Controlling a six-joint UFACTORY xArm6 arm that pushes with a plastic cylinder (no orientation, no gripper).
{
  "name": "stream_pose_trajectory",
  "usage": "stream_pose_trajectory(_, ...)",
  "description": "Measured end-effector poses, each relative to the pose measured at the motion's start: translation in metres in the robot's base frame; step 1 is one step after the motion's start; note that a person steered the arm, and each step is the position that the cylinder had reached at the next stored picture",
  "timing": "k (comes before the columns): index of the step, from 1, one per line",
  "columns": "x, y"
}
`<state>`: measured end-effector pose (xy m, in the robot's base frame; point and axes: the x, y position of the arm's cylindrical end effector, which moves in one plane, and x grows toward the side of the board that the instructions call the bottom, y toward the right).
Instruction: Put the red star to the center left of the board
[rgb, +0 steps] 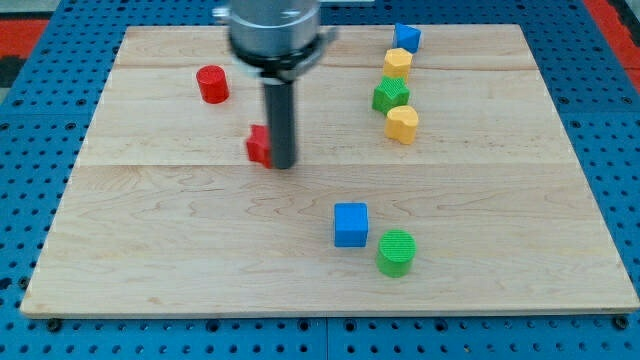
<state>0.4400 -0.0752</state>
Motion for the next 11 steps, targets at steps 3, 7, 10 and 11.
stream_pose_trajectory(3, -0.046, 0.022)
stream_pose_trajectory(7, -0.064, -0.028)
stream_pose_trajectory(10, -0.038, -0.034)
stream_pose_trajectory(11, -0.034, -0.019)
